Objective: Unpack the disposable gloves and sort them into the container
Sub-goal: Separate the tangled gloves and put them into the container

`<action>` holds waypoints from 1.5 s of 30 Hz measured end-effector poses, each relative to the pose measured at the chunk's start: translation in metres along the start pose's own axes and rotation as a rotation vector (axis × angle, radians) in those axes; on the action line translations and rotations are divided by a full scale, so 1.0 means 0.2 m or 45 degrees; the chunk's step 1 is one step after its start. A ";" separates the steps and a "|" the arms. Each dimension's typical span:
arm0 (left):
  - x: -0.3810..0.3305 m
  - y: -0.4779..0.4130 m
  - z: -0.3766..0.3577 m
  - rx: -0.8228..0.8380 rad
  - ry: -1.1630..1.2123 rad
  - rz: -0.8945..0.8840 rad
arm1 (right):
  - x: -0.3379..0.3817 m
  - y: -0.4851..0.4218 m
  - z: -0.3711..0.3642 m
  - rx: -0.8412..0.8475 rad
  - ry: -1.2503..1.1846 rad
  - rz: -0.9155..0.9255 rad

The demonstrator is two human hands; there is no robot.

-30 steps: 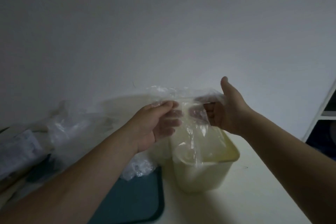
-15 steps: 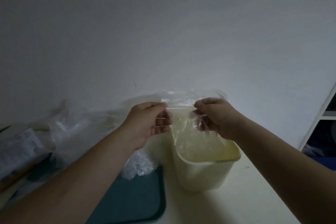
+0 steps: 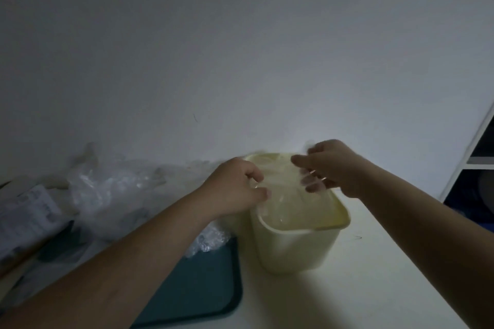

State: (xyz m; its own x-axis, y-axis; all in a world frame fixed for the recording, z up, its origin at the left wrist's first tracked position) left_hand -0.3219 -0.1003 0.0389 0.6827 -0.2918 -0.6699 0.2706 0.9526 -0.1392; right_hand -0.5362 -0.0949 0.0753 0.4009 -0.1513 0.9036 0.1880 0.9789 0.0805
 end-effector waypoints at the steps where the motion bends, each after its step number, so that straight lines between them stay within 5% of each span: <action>1: -0.01 -0.02 -0.01 0.018 -0.089 -0.026 | 0.01 0.02 0.05 -0.101 0.098 0.065; 4: -0.03 -0.06 -0.03 0.031 -0.258 -0.084 | 0.09 0.08 0.16 -0.489 0.684 0.444; 7: -0.05 -0.08 -0.04 0.082 -0.347 -0.028 | 0.18 0.13 0.05 -0.258 0.906 0.800; 12: -0.02 -0.07 0.01 -0.161 -0.097 -0.026 | -0.01 0.07 -0.32 0.546 1.242 0.309; 16: 0.06 0.01 0.11 -0.281 -0.063 -0.085 | -0.07 -0.01 -0.45 0.721 1.406 0.092; 21: 0.12 0.11 0.14 -0.192 0.019 -0.134 | -0.13 -0.03 -0.53 0.915 1.712 0.023; 28: 0.31 0.29 0.24 -0.191 -0.040 -0.171 | 0.15 0.09 -0.39 0.564 1.345 0.221; 33: 0.47 0.43 0.32 -0.145 -0.207 -0.063 | 0.35 0.25 -0.51 0.102 1.243 0.681; 37: 0.59 0.60 0.43 -0.057 -0.506 0.021 | 0.33 0.42 -0.87 0.310 0.955 0.812; 41: 0.79 0.79 0.48 0.098 -0.819 0.270 | 0.10 0.41 -1.15 0.557 0.844 0.580; 45: 0.99 0.86 0.43 -0.007 -0.736 0.294 | -0.06 0.34 -1.32 0.521 0.780 0.506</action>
State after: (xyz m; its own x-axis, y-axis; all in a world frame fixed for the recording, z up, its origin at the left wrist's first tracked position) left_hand -0.0818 -0.0009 -0.0562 0.9807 -0.0763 -0.1800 0.0697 0.9966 -0.0430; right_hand -0.2912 -0.0631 -0.0404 0.8072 0.2837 0.5177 -0.3637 0.9298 0.0575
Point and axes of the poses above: each hand's wrist, its own y-axis away from the middle knuckle, its own z-axis out of the back of the hand, x = y × z, the point moved 4 cm from there along -y, towards the middle knuckle, and after that the axes turned 2 degrees about -y, right-handed, at the moved point
